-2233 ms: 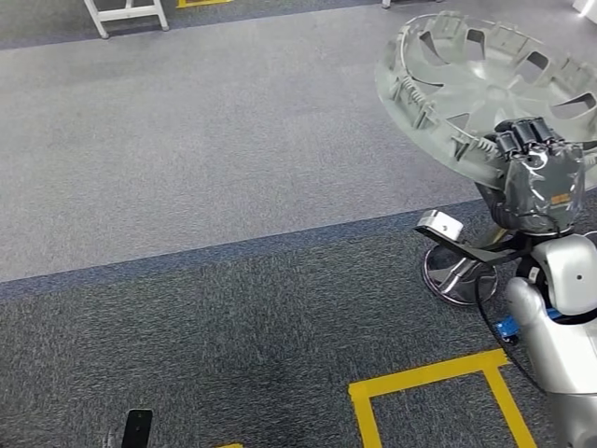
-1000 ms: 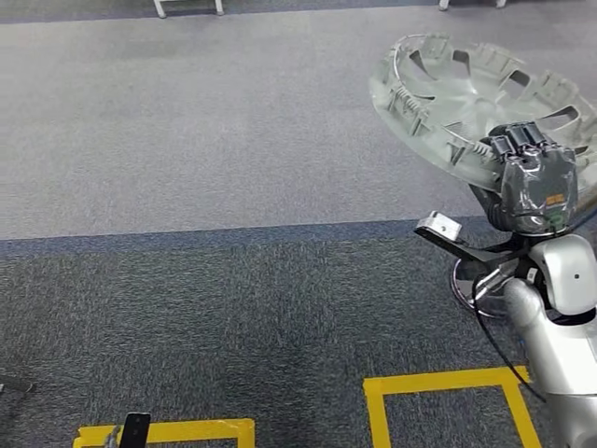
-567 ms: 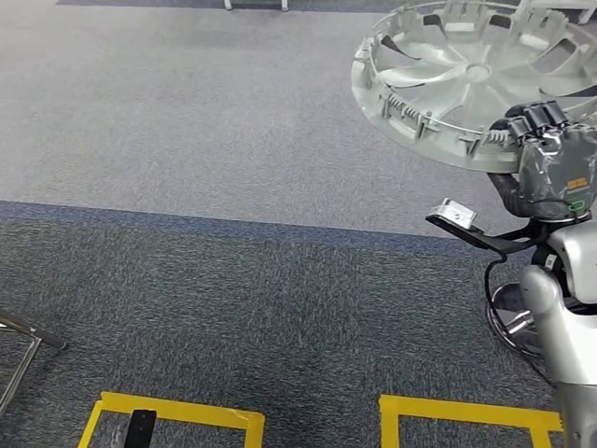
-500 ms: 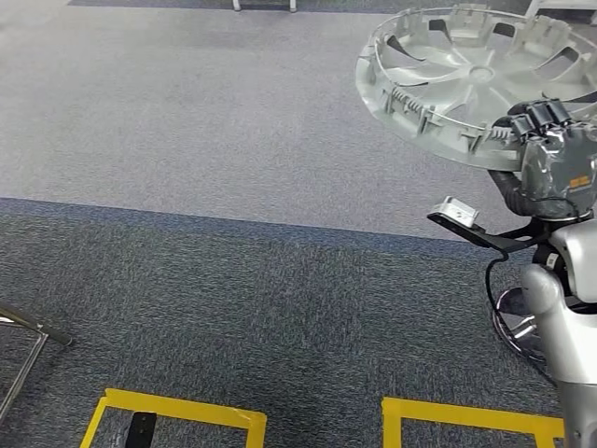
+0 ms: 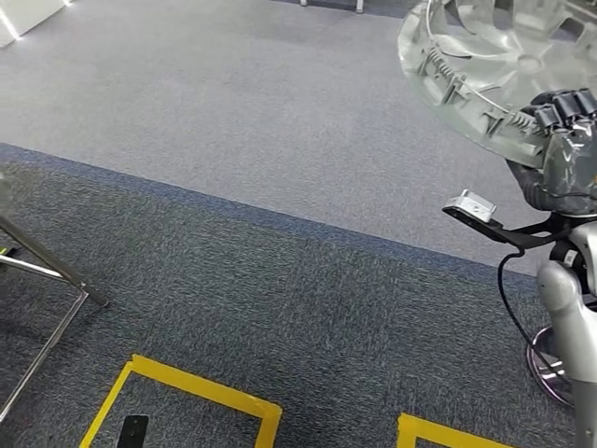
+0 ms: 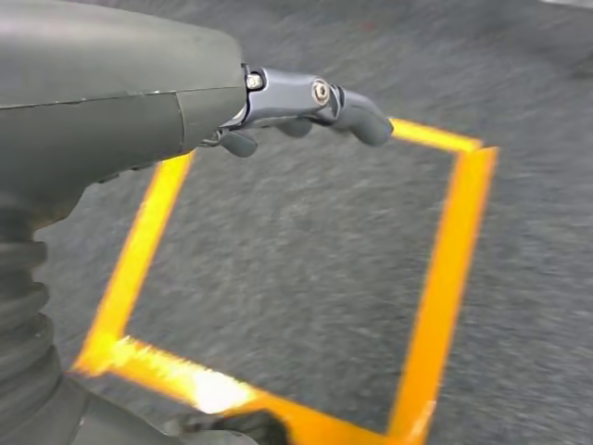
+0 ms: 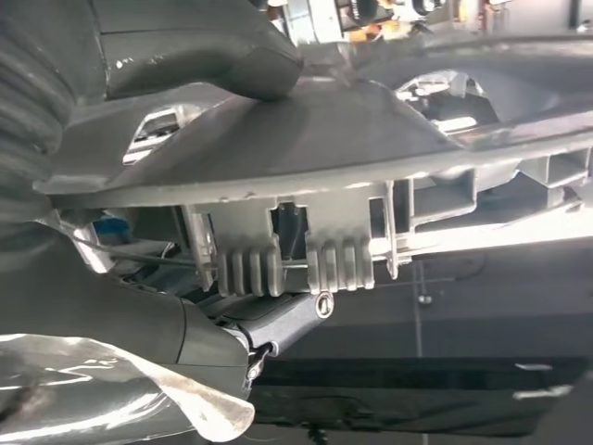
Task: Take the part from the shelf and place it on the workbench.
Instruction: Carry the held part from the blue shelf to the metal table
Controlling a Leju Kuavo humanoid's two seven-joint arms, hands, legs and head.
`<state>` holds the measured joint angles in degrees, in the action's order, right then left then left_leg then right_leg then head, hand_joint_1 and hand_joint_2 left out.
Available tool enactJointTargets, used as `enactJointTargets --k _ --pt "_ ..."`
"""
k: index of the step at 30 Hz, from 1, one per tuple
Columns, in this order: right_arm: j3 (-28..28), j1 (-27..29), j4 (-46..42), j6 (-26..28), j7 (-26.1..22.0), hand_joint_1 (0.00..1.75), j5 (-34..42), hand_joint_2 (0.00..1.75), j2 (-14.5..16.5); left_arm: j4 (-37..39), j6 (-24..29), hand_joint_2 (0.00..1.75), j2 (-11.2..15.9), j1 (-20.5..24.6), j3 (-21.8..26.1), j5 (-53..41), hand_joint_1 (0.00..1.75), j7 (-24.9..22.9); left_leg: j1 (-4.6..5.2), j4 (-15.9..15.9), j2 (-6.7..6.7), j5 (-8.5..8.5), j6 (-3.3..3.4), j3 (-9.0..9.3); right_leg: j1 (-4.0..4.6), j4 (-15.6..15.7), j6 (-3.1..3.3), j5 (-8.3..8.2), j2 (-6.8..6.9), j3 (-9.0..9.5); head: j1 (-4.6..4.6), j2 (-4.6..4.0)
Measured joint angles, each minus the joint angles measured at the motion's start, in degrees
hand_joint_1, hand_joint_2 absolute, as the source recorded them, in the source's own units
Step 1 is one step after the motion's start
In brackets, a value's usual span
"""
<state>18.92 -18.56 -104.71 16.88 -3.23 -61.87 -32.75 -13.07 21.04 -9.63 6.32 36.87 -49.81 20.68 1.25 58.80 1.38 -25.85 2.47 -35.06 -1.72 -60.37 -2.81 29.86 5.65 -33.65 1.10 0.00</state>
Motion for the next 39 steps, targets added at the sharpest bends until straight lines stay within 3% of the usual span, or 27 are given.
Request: enactJointTargets --k 1,3,4,5,6,7,9,11,13,14,16,18,20,21,23,25,27,29,31,33,35,36,37,39 --pt "-0.28 0.08 -0.1 -0.04 -0.18 1.75 -0.05 1.75 -0.08 0.0 -1.56 1.75 0.37 -0.03 0.02 -0.04 0.0 -1.77 -0.16 -0.38 -0.61 0.21 0.35 0.3 -0.08 -2.05 -0.05 1.23 -1.71 -0.95 0.17 0.0" --pt "-0.56 0.03 -0.05 -0.18 -0.6 1.75 -0.3 1.75 -0.18 0.0 -4.64 1.75 1.11 -0.24 0.1 -0.15 0.0 -5.11 -0.2 -0.49 -1.84 0.3 0.72 0.36 -0.04 -9.26 0.03 4.4 -4.84 -4.67 0.5 0.0" --pt "-0.61 -0.04 0.02 -0.25 -0.75 1.75 -0.43 1.75 -0.19 0.0 -6.15 1.75 1.49 -0.49 0.18 -0.26 0.0 -6.54 -0.16 -0.46 -2.56 0.28 0.79 0.37 0.04 -12.7 0.04 5.41 -5.38 -6.58 0.64 0.0" --pt "-0.62 -0.16 0.13 -0.31 -0.89 1.75 -0.55 1.75 -0.18 0.0 -7.56 1.75 1.84 -0.83 0.26 -0.37 0.0 -7.75 -0.11 -0.42 -3.31 0.27 0.81 0.39 0.09 -14.55 0.04 5.43 -5.56 -7.81 0.66 0.0" --pt "-0.62 -0.41 0.3 -0.41 -1.01 1.75 -0.64 1.75 -0.17 0.01 -9.07 1.75 2.22 -1.22 0.34 -0.48 0.0 -9.0 -0.11 -0.34 -4.12 0.25 0.81 0.42 0.1 -14.2 0.08 4.28 -5.64 -7.99 0.67 0.0" --pt "-0.61 -0.82 0.5 -0.58 -1.14 1.75 -0.7 1.75 -0.14 0.01 -10.58 1.75 2.6 -1.59 0.45 -0.51 0.0 -10.27 -0.13 -0.22 -4.95 0.22 0.76 0.44 0.04 -11.58 0.13 2.18 -5.87 -7.05 0.68 0.0" --pt "-0.45 -2.08 1.1 -1.13 -1.48 1.75 -0.85 1.75 -0.03 0.02 -13.46 1.75 3.42 -2.12 0.8 -0.26 0.0 -12.62 -0.12 0.36 -6.5 0.0 0.42 0.1 -0.42 -4.13 0.12 -1.46 -8.2 -3.78 0.67 0.0" --pt "-0.13 -3.45 1.87 -1.68 -1.79 1.75 -1.01 1.75 0.18 0.02 -15.67 1.75 4.22 -2.45 1.26 -0.09 0.0 -14.42 -0.18 0.98 -7.88 -0.03 -0.11 -0.77 -0.75 -0.3 0.12 -2.1 -10.35 -1.87 0.6 0.0" --pt "0.3 -4.72 2.62 -2.19 -1.95 1.75 -1.22 1.75 0.58 0.02 -16.61 1.75 4.82 -2.89 1.49 -0.54 0.0 -15.64 -0.4 1.08 -9.3 0.24 -0.67 -1.37 -0.73 0.03 0.41 -1.79 -9.71 -1.58 0.56 0.0" --pt "0.56 -5.34 2.94 -2.54 -1.99 1.75 -1.35 1.75 0.86 0.03 -16.83 1.75 5.0 -3.11 1.52 -0.85 0.0 -16.12 -0.4 1.22 -9.13 0.15 -1.0 -1.5 -0.73 0.18 0.65 -1.81 -8.94 -1.43 0.55 0.0" --pt "1.19 -6.41 3.51 -3.27 -2.04 1.75 -1.61 1.75 1.43 0.05 -17.49 1.75 5.26 -3.22 1.56 -1.22 0.0 -16.66 -0.27 3.74 -6.35 -1.4 -1.75 -2.71 -0.74 0.44 1.21 -1.78 -7.26 -1.03 0.21 0.0" --pt "1.94 -7.34 4.22 -3.82 -2.08 1.75 -1.93 1.75 1.89 0.07 -18.62 1.75 5.32 -3.02 1.66 -1.21 0.0 -16.56 -0.42 10.6 -2.93 -4.69 -2.37 -6.02 -0.49 0.51 1.65 -1.57 -5.47 -0.75 -0.14 0.0" --pt "2.81 -8.37 5.15 -4.28 -2.08 1.75 -2.18 1.75 2.3 0.08 -19.82 1.75 5.29 -3.0 1.76 -1.24 0.0 -16.05 -0.8 16.72 -2.07 -6.53 -2.65 -9.17 -0.31 0.51 1.84 -1.32 -3.74 -0.56 -0.14 0.0" --pt "3.3 -8.94 5.65 -4.49 -2.09 1.75 -2.22 1.75 2.57 0.09 -20.16 1.75 5.28 -3.08 1.78 -1.4 0.0 -15.81 -0.93 17.02 -1.97 -5.86 -2.67 -9.43 -0.25 0.51 1.87 -1.17 -2.98 -0.43 -0.14 0.0" --pt "4.29 -10.11 6.59 -4.88 -2.14 1.75 -2.26 1.75 3.28 0.1 -20.4 1.75 5.3 -3.18 1.78 -1.88 0.0 -15.49 -0.96 11.28 -1.23 -1.92 -2.39 -6.82 -0.14 0.51 1.8 -0.84 -1.66 0.03 -0.16 0.0" --pt "5.21 -11.19 7.36 -5.28 -2.15 1.75 -2.31 1.75 4.01 0.11 -20.57 1.75 5.36 -3.02 1.77 -2.27 0.0 -15.38 -0.32 4.09 1.11 0.77 -1.64 -3.42 0.15 0.55 1.54 -0.46 -0.43 0.48 -0.18 0.0" --pt "6.2 -12.24 8.04 -5.6 -2.15 1.75 -2.39 1.75 4.62 0.11 -20.68 1.75 5.39 -2.86 1.76 -2.73 0.0 -15.4 0.34 1.39 2.32 0.86 -0.96 -2.34 0.46 0.7 1.1 -0.17 0.83 0.75 -0.13 0.0" --pt "7.14 -13.1 8.52 -5.79 -2.06 1.75 -2.39 1.75 5.24 0.11 -20.57 1.75 5.4 -2.93 1.75 -3.26 0.0 -15.51 0.24 0.69 1.17 0.92 -0.44 -2.06 0.47 0.99 0.52 0.21 1.78 1.16 -0.08 0.0" --pt "7.93 -13.59 8.85 -5.94 -1.84 1.75 -2.32 1.75 5.74 0.12 -20.49 1.75 5.32 -2.9 1.75 -3.56 0.0 -15.6 -0.17 -0.18 -0.25 1.14 0.17 -1.28 0.29 -0.79 0.15 1.62 -0.35 0.64 -0.01 0.0" --pt "8.61 -13.98 9.33 -6.04 -1.55 1.75 -2.28 1.75 5.95 0.13 -20.43 1.75 5.21 -2.65 1.74 -4.03 0.0 -15.7 -0.4 -0.52 -1.72 1.21 0.64 -0.88 0.22 -7.13 0.13 4.34 -4.0 -2.67 0.29 0.0" --pt "9.16 -14.27 9.91 -6.18 -1.35 1.75 -2.31 1.75 6.04 0.13 -20.2 1.75 5.15 -2.53 1.69 -4.79 0.0 -15.95 -0.41 -0.45 -3.28 1.12 0.82 -0.83 0.28 -13.66 0.1 5.95 -5.41 -6.86 0.55 0.0" --pt "9.4 -14.36 10.18 -6.31 -1.31 1.75 -2.33 1.75 6.1 0.13 -20.11 1.75 5.1 -2.57 1.67 -5.09 0.0 -16.08 -0.43 -0.4 -4.11 1.06 0.83 -0.76 0.28 -14.46 0.09 5.22 -5.57 -7.92 0.56 0.0" --pt "9.66 -14.5 10.46 -6.47 -1.28 1.75 -2.36 1.75 6.2 0.14 -20.07 1.75 5.03 -2.62 1.65 -5.31 0.0 -16.17 -0.47 -0.29 -4.97 0.96 0.76 -0.67 0.26 -13.07 0.11 3.42 -5.68 -7.89 0.58 0.0" --pt "10.16 -15.01 11.03 -6.87 -1.28 1.75 -2.37 1.75 6.44 0.15 -20.05 1.75 4.89 -2.66 1.55 -5.7 0.0 -16.29 -0.65 0.13 -6.63 0.58 0.36 -0.66 -0.03 -6.11 0.07 -1.2 -7.27 -5.48 0.57 0.0"
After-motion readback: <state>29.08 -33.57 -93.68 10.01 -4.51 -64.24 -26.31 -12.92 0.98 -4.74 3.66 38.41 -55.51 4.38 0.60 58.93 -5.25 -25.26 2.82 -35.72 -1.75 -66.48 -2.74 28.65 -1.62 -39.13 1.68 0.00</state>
